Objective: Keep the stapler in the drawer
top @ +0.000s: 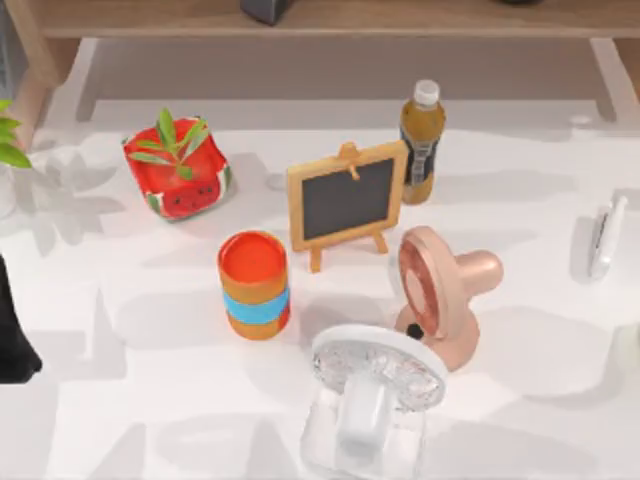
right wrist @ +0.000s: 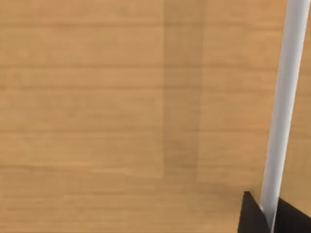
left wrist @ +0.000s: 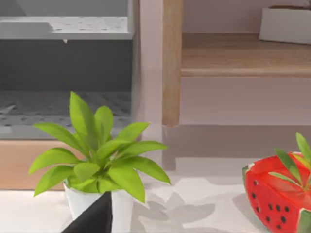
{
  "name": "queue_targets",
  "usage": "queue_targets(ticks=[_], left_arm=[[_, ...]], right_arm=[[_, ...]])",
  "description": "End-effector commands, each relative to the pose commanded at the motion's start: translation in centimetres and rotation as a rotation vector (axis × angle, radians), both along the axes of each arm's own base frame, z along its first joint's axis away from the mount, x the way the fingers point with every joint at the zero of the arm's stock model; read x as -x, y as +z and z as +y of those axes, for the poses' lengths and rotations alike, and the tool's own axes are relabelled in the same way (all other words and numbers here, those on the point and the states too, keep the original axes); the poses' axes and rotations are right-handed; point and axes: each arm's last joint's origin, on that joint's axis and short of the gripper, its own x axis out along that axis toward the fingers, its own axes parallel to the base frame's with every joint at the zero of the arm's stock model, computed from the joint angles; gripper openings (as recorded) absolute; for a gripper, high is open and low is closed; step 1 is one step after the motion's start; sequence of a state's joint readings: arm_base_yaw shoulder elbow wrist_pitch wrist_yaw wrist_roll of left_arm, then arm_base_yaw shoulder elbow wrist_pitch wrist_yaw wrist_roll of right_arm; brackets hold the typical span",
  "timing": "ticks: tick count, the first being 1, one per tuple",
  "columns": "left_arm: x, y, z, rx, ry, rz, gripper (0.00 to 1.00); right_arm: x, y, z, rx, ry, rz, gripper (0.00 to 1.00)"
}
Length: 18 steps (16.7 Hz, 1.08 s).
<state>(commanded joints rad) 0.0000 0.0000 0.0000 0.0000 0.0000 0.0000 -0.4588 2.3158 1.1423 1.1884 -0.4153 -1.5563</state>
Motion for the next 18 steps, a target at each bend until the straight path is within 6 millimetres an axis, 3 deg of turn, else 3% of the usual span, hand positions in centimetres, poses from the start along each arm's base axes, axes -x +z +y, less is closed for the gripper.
queue_targets(ticks=[5, 12, 18], left_arm=[[0.0, 0.0, 0.0, 0.000, 0.000, 0.000, 1.00], [0.0, 0.0, 0.0, 0.000, 0.000, 0.000, 1.00], [0.0, 0.0, 0.0, 0.000, 0.000, 0.000, 1.00]], right_arm=[[4.3, -0.5, 0.3, -0.010, 0.002, 0.017, 0.00], [5.0, -0.2, 0.2, -0.004, 0.000, 0.007, 0.00], [10.3, -0.6, 0.5, -0.013, 0.004, 0.020, 0.00]])
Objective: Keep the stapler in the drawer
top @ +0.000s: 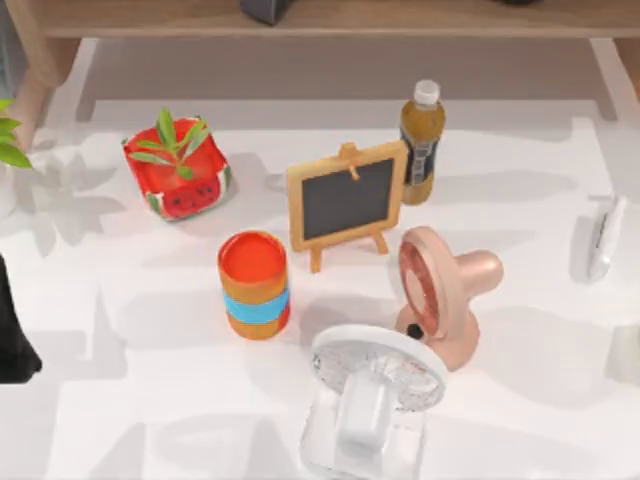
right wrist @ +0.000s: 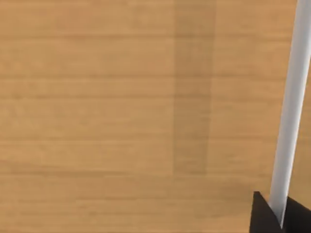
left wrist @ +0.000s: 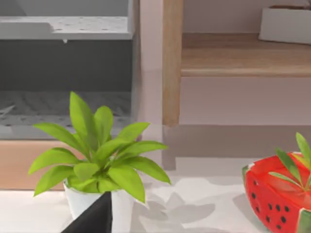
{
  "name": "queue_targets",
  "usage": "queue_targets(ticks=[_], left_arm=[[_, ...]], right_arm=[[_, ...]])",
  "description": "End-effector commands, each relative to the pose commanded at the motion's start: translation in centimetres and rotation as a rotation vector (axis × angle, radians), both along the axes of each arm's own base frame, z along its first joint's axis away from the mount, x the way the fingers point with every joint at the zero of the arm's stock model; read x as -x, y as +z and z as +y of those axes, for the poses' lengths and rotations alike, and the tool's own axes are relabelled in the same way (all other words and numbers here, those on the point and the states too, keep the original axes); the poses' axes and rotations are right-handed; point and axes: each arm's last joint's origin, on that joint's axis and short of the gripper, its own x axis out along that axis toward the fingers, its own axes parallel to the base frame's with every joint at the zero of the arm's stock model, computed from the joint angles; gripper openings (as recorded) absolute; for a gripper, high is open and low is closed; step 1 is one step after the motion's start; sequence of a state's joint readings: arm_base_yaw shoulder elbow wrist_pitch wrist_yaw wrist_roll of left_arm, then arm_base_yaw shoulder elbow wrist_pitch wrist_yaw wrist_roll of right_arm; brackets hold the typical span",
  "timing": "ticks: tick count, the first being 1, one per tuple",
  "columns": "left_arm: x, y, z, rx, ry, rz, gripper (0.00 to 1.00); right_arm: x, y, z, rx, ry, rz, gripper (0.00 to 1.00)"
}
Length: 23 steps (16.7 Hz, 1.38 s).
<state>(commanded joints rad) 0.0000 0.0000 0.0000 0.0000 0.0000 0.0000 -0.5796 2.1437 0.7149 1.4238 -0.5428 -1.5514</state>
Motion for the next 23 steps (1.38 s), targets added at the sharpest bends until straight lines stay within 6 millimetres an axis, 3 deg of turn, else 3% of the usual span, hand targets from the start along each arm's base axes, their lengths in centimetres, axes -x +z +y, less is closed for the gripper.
queue_targets(ticks=[6, 13, 18, 23], left_arm=[[0.0, 0.0, 0.0, 0.000, 0.000, 0.000, 1.00], [0.0, 0.0, 0.0, 0.000, 0.000, 0.000, 1.00], [0.0, 0.0, 0.0, 0.000, 0.000, 0.000, 1.00], [0.0, 0.0, 0.0, 0.000, 0.000, 0.000, 1.00]], right_arm=[[0.5, 0.1, 0.0, 0.005, 0.001, -0.006, 0.00], [6.1, 0.0, 0.1, 0.002, 0.003, -0.002, 0.00], [6.7, 0.0, 0.1, 0.004, 0.003, -0.004, 0.00], [6.7, 0.0, 0.1, 0.004, 0.003, -0.004, 0.38]])
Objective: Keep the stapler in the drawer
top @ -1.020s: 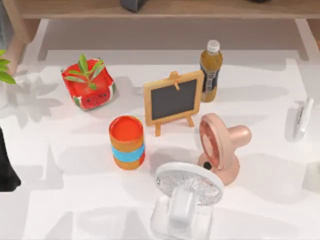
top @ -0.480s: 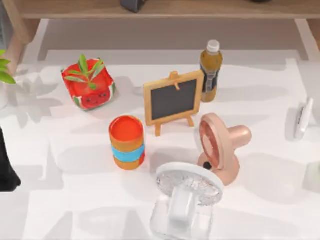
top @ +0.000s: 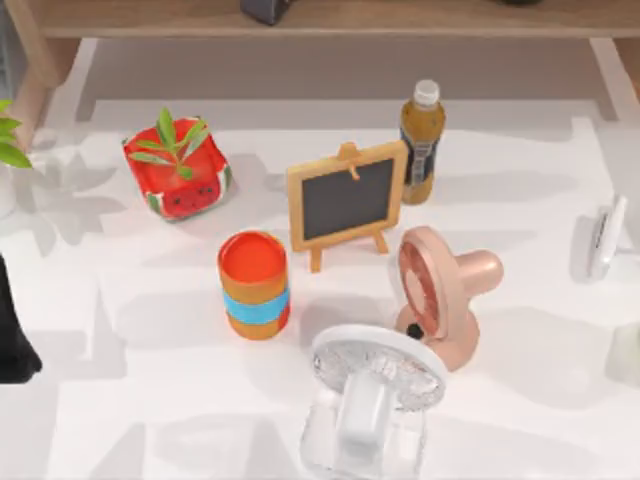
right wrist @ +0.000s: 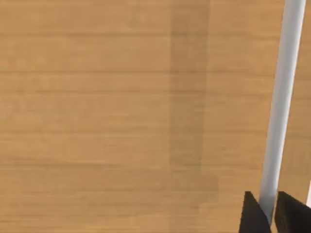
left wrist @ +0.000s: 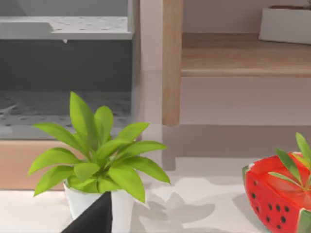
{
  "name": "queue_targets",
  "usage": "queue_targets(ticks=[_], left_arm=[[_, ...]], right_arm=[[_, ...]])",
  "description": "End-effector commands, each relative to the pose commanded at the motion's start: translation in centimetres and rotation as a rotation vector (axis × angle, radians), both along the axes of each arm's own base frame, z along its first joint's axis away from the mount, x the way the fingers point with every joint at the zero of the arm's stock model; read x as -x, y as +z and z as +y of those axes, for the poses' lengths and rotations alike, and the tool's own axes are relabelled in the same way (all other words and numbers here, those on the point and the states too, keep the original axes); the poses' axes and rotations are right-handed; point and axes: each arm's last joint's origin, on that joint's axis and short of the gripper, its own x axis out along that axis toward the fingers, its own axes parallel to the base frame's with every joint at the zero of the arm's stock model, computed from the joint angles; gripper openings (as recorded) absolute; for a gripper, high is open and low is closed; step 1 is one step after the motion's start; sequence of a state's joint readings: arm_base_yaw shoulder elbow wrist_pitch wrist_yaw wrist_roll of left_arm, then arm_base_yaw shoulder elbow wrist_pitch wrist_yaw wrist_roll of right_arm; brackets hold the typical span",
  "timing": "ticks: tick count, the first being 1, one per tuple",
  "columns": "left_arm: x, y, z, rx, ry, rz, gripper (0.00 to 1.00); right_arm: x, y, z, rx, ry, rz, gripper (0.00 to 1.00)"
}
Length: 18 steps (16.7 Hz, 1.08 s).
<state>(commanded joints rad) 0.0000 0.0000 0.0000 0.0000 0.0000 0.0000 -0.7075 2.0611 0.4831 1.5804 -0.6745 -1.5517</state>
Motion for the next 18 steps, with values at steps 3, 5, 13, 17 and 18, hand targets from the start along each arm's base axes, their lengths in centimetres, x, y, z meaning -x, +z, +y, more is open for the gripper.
queue_targets(ticks=[3, 5, 13, 17, 18], left_arm=[[0.00, 0.00, 0.00, 0.000, 0.000, 0.000, 1.00], [0.00, 0.00, 0.00, 0.000, 0.000, 0.000, 1.00], [0.00, 0.00, 0.00, 0.000, 0.000, 0.000, 1.00], [0.00, 0.00, 0.00, 0.000, 0.000, 0.000, 1.00], [0.00, 0.00, 0.00, 0.000, 0.000, 0.000, 1.00]], right_arm=[[0.00, 0.00, 0.00, 0.000, 0.000, 0.000, 0.60], [0.00, 0.00, 0.00, 0.000, 0.000, 0.000, 0.75], [0.00, 0.00, 0.00, 0.000, 0.000, 0.000, 1.00], [-0.05, 0.01, 0.01, 0.001, 0.001, -0.001, 1.00], [0.05, 0.01, 0.01, 0.001, 0.002, -0.001, 1.00]])
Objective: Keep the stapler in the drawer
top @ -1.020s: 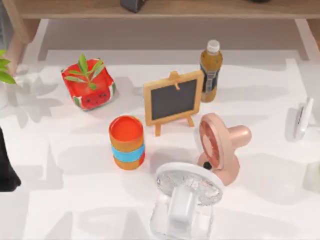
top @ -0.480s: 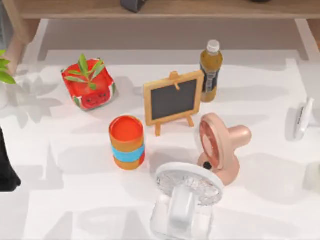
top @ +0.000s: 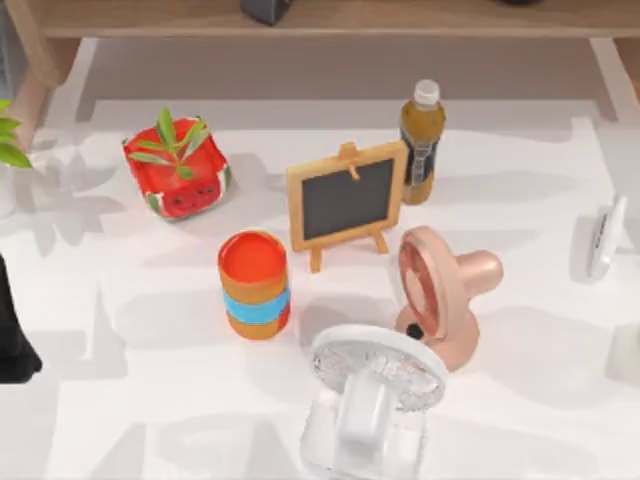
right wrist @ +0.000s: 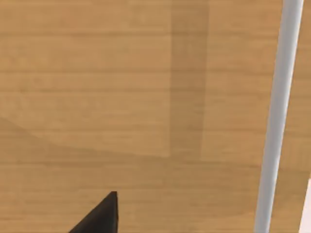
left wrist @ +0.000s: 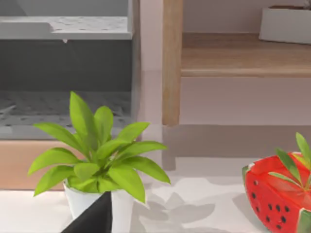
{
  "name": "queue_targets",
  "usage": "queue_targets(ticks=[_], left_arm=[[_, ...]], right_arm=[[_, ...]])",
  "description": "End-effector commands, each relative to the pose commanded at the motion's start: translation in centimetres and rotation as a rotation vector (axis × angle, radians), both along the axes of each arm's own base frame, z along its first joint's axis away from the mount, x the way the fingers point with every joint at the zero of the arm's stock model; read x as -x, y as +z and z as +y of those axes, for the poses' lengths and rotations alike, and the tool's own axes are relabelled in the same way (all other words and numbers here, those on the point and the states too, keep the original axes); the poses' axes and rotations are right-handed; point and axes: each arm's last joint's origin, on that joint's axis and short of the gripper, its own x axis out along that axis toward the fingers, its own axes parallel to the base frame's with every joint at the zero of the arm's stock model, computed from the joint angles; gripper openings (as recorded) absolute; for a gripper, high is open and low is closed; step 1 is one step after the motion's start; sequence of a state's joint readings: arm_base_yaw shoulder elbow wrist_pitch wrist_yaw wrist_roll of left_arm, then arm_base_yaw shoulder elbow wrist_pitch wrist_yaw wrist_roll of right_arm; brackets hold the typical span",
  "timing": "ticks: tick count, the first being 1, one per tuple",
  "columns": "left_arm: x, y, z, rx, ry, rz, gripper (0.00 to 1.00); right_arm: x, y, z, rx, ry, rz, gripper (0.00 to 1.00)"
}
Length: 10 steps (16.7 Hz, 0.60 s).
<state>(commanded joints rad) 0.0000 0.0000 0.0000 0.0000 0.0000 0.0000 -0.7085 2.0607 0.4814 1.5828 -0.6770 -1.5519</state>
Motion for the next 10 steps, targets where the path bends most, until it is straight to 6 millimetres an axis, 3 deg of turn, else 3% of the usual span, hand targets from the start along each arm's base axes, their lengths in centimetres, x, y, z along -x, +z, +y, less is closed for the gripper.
queue_targets(ticks=[10], left_arm=[[0.0, 0.0, 0.0, 0.000, 0.000, 0.000, 1.00]], right_arm=[[1.9, 0.0, 0.0, 0.000, 0.000, 0.000, 1.00]])
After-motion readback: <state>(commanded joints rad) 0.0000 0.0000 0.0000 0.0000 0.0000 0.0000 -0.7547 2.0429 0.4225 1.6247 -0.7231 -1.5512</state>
